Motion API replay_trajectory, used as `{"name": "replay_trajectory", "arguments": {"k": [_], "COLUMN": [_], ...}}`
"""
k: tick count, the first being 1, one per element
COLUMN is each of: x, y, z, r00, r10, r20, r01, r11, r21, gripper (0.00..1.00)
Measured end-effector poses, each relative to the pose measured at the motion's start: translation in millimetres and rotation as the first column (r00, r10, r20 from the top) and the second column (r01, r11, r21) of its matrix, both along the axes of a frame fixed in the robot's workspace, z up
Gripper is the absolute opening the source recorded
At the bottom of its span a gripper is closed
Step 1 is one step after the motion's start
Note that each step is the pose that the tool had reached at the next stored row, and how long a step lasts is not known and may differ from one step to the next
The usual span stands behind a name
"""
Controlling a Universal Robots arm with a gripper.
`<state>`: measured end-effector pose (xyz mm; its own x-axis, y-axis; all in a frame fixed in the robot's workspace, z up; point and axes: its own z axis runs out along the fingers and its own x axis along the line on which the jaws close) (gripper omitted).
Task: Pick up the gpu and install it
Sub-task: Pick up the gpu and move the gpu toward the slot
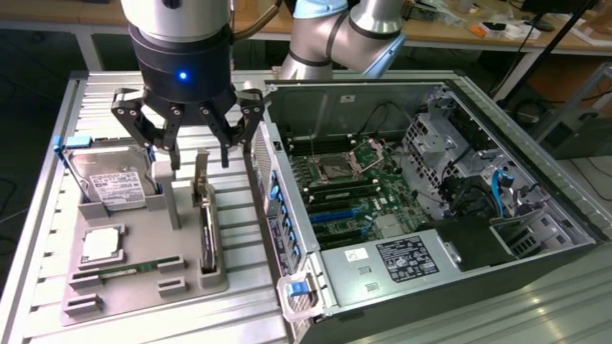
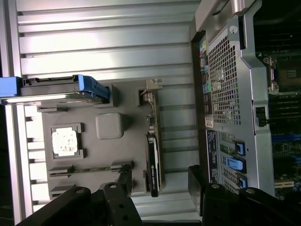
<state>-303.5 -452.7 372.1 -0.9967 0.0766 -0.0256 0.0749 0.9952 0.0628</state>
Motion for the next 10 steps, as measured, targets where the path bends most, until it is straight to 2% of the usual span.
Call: {"name": "replay_trajectory", "arguments": {"k": [10], "x": [0.0], "y": [0.0], "z": [-2.9], "r00": [1.0], "r10": [0.0], "r20": [0.0], "r01": [0.0], "r11": [1.0], "r21": [0.0], "gripper": [0.6]}}
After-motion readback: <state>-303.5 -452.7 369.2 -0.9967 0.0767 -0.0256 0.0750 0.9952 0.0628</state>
